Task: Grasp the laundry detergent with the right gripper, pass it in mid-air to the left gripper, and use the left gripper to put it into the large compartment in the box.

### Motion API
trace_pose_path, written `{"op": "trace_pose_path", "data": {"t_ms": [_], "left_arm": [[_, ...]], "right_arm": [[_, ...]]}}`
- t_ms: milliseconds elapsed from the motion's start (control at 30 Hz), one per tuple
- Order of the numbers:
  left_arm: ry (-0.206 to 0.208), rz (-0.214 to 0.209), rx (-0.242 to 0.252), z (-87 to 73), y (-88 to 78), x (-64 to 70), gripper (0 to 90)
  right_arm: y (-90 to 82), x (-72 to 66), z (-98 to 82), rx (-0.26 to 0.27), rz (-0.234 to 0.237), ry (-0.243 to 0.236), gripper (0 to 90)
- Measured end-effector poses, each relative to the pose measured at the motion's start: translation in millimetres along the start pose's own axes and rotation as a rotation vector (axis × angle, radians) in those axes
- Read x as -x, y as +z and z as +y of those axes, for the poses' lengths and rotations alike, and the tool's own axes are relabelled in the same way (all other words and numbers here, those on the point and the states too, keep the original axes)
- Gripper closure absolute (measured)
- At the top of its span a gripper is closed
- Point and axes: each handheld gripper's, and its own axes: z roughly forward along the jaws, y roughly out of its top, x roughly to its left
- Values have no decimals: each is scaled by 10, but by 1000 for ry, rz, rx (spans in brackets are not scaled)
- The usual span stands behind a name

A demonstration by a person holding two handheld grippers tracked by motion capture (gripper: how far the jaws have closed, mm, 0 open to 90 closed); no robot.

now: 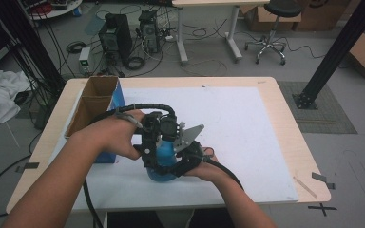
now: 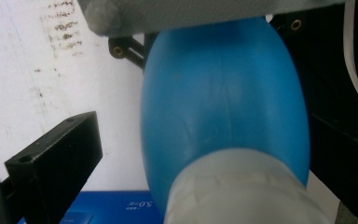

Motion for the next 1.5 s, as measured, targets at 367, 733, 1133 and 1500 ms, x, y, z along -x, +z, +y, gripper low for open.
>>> {"op": "trace_pose_path", "data": {"t_ms": [367, 733, 1133, 1500], "left_arm": [[-23, 12, -20, -13, 39, 13, 27], [-34, 10, -27, -12, 47, 19, 141], [-38, 13, -32, -12, 43, 23, 188], [-50, 7, -28, -13, 40, 29, 254]], "right_arm": [[56, 1, 22, -5, -3, -7, 454], [59, 4, 25, -5, -2, 4, 454], [65, 12, 24, -3, -12, 1, 454], [85, 21, 35, -1, -15, -10, 454]]}}
